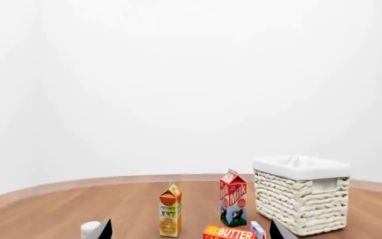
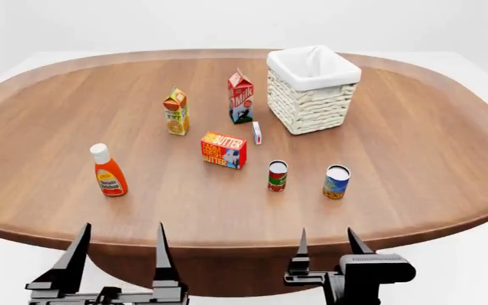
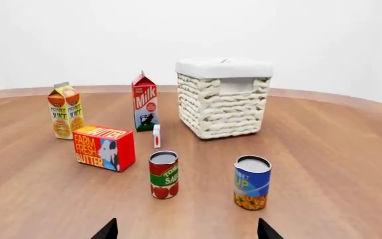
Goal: Pick up the cream cheese box and the butter, and put them in the basket.
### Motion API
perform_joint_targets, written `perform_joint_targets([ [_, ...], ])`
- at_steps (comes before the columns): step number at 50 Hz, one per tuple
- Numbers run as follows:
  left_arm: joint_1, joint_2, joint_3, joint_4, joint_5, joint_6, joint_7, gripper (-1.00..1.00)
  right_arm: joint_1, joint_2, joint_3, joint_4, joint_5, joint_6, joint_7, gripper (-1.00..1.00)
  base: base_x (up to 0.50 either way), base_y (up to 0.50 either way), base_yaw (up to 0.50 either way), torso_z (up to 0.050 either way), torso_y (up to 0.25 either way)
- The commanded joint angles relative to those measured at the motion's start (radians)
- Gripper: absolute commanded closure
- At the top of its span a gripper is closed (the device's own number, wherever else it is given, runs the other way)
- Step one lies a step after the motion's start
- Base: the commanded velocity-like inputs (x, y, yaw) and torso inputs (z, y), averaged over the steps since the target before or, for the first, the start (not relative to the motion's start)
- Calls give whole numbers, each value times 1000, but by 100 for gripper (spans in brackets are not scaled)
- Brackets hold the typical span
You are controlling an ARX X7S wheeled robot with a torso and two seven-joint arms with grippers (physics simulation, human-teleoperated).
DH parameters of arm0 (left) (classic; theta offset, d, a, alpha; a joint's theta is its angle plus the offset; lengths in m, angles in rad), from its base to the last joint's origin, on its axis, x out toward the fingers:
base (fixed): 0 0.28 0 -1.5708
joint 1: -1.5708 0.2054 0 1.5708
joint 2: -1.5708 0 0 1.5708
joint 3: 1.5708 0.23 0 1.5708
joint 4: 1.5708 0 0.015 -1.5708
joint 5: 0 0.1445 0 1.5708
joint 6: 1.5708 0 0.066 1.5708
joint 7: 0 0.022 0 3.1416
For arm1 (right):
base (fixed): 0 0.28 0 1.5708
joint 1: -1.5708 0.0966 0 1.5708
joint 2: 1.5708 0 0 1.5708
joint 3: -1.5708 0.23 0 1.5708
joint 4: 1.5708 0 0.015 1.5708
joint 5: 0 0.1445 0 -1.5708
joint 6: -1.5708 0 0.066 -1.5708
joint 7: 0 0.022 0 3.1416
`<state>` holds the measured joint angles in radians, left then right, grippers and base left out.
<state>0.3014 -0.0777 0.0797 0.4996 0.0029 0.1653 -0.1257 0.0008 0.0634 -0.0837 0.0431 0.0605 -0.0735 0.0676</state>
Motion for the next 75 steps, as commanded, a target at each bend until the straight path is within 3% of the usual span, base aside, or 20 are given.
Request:
perform_joint_targets([
  [1, 18, -20, 15, 21, -4, 21, -27, -100, -30, 15, -7, -26, 17, -88, 23, -100, 0, 0, 0, 0, 0],
  [30, 51, -60, 42, 49, -4, 74, -78, -100, -136, 49, -17, -109, 25, -340, 77, -100, 5, 0, 0, 0, 0],
  [47, 100, -74, 35, 107, 53, 191, -127, -100, -114, 65, -40, -84, 51, -329, 84, -100, 88, 0, 0, 0, 0],
  [75, 99, -106, 55, 99, 43, 200, -144, -100, -104, 80, -60, -63, 65, -347, 114, -100, 23, 0, 0, 0, 0],
])
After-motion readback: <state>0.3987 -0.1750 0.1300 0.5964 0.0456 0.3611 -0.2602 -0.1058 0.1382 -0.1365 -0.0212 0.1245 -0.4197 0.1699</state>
